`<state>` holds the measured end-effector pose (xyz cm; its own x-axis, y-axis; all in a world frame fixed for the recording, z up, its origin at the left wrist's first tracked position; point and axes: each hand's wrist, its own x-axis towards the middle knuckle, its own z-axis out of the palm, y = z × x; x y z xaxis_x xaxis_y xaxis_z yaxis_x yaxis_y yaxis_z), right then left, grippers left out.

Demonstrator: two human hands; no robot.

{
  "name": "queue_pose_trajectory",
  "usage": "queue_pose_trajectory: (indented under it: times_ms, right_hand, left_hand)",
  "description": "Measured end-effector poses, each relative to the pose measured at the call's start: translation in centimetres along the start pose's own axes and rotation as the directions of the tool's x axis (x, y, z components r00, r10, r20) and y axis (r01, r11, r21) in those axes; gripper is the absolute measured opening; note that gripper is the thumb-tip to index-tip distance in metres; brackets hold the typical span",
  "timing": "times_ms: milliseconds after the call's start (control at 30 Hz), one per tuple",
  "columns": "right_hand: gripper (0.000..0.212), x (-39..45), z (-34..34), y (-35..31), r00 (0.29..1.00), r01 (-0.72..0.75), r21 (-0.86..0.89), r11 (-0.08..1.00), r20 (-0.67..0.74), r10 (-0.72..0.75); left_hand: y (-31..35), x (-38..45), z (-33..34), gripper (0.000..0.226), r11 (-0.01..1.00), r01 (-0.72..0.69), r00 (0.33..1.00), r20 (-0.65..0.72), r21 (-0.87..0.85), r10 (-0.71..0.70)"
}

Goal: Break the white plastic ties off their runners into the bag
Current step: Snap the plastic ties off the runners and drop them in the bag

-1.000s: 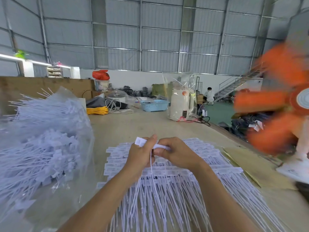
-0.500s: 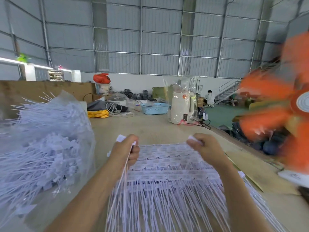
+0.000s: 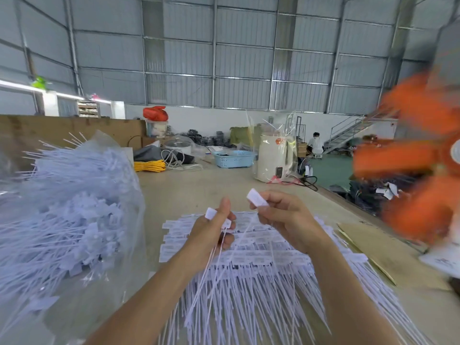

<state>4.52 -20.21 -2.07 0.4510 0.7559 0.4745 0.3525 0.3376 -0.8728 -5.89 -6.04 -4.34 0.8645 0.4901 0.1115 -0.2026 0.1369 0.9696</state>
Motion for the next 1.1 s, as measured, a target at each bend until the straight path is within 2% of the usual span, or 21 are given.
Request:
queue_pose_trajectory:
  times_ms: [67,133,267,400,533,633,800,867,933,967,1000,1033,1067,1100]
  right_hand:
    - [0.019,0.2,1.6,0.4,0.998,-0.021,-0.117,0.993,0.061,0.029]
    - [0.015,0.3,2.9,0.7,0.996,-0.020,-0.203,0.979,0.077,0.036]
    - [0.017,0.5,3.4,1.2,0.998,-0.036,-0.291,0.956,0.033,0.048]
    - [0.006,0.6,3.4,1.5,0.996,-0.060,-0.402,0.914,0.041,0.084]
    - [0.035,0.7,3.8,1.7,0.995,-0.033,-0.443,0.896,0.074,0.073]
    - [0.036,0.6,4.0,1.6,0.996,0.024,-0.472,0.881,0.084,0.018]
    - [0.020,0.9,3.1,2.3,0.996,0.071,-0.507,0.859,0.090,-0.029]
    - [0.027,0.8,1.9,2.7,0.998,0.060,-0.610,0.790,0.048,-0.039]
    - [0.034,0.5,-0.5,2.6,0.990,-0.055,-0.741,0.669,-0.125,-0.058]
    - [0.034,0.2,-1.8,2.5,0.965,-0.126,-0.704,0.698,-0.249,-0.077]
    - [0.034,0.0,-2.9,2.2,0.925,-0.151,-0.570,0.808,-0.369,-0.087]
    - [0.036,-0.1,-3.5,1.7,0.883,-0.096,-0.333,0.938,-0.463,-0.073]
    - [0.039,-0.1,-3.5,1.2,0.870,-0.010,-0.045,0.999,-0.493,-0.013]
    - [0.041,0.1,-2.8,0.6,0.897,0.028,0.179,0.983,-0.438,0.054]
  left_hand:
    - [-0.1,-0.1,0.3,0.069,1.000,-0.019,0.999,0.037,0.023,0.018]
    - [-0.3,-0.3,0.5,0.058,0.997,-0.071,0.997,0.043,0.041,0.070]
    - [-0.8,-0.2,0.1,0.027,0.986,-0.134,0.990,-0.042,0.095,0.138]
    - [-0.6,-0.1,0.3,0.027,0.990,-0.122,0.986,-0.108,0.075,0.129]
    - [-0.5,0.0,0.0,0.027,0.989,-0.100,0.973,-0.195,0.109,0.119]
    - [-0.3,0.1,-0.1,0.023,0.989,-0.087,0.979,-0.173,0.121,0.107]
    - [-0.1,0.2,0.4,0.019,0.984,-0.046,0.992,-0.107,0.173,0.066]
    - [0.3,0.2,0.3,0.020,0.982,-0.012,0.998,-0.064,0.188,0.024]
    - [1.0,0.3,-0.2,0.027,0.985,0.022,1.000,-0.016,0.170,-0.019]
    - [1.2,0.5,-0.7,0.030,0.989,0.034,0.999,-0.017,0.146,-0.032]
    - [1.3,0.8,-1.3,0.033,0.993,0.046,0.998,-0.041,0.113,-0.041]
    - [1.2,1.0,-1.8,0.035,0.996,0.052,0.996,-0.073,0.078,-0.046]
    - [0.9,1.1,-2.0,0.038,0.998,0.050,0.995,-0.091,0.047,-0.046]
    - [0.5,1.0,-1.9,0.039,0.999,0.037,0.996,-0.086,0.019,-0.035]
